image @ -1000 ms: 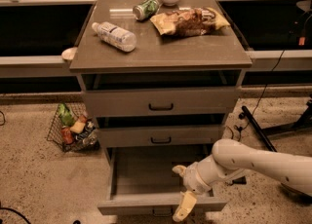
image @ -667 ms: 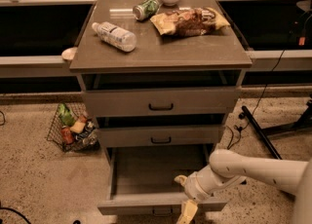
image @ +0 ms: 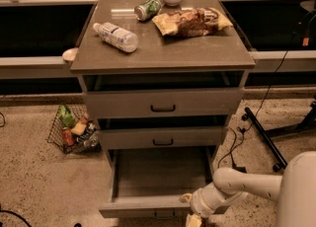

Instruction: Close bottom drawer

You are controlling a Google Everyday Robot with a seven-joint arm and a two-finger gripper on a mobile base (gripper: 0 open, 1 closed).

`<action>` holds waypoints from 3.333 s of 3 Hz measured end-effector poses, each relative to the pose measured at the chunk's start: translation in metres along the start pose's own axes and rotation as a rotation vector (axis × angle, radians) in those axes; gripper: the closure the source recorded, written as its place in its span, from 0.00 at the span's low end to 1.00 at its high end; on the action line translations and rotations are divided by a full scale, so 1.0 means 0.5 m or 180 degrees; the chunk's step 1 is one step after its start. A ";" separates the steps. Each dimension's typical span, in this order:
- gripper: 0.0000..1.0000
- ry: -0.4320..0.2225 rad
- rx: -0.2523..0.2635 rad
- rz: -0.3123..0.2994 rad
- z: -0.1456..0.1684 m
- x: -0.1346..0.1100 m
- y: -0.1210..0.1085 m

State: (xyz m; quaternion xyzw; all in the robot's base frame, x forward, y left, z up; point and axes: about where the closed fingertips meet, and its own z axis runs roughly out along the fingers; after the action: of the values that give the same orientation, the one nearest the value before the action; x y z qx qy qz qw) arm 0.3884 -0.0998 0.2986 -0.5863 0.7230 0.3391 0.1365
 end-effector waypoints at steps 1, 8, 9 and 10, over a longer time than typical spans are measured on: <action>0.38 -0.0086 0.0027 0.0137 0.053 0.064 -0.030; 0.59 0.0923 0.0535 -0.0036 0.175 0.220 -0.168; 0.28 0.0873 0.0763 -0.0248 0.159 0.215 -0.194; 0.05 0.0847 0.0787 -0.0313 0.155 0.212 -0.198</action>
Offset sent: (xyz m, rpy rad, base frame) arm -0.0002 -0.0073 -0.0390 0.0128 0.0173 -0.0406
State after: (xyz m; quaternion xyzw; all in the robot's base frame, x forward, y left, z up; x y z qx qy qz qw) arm 0.4365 -0.1376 0.1458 -0.6393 0.7413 0.1600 0.1270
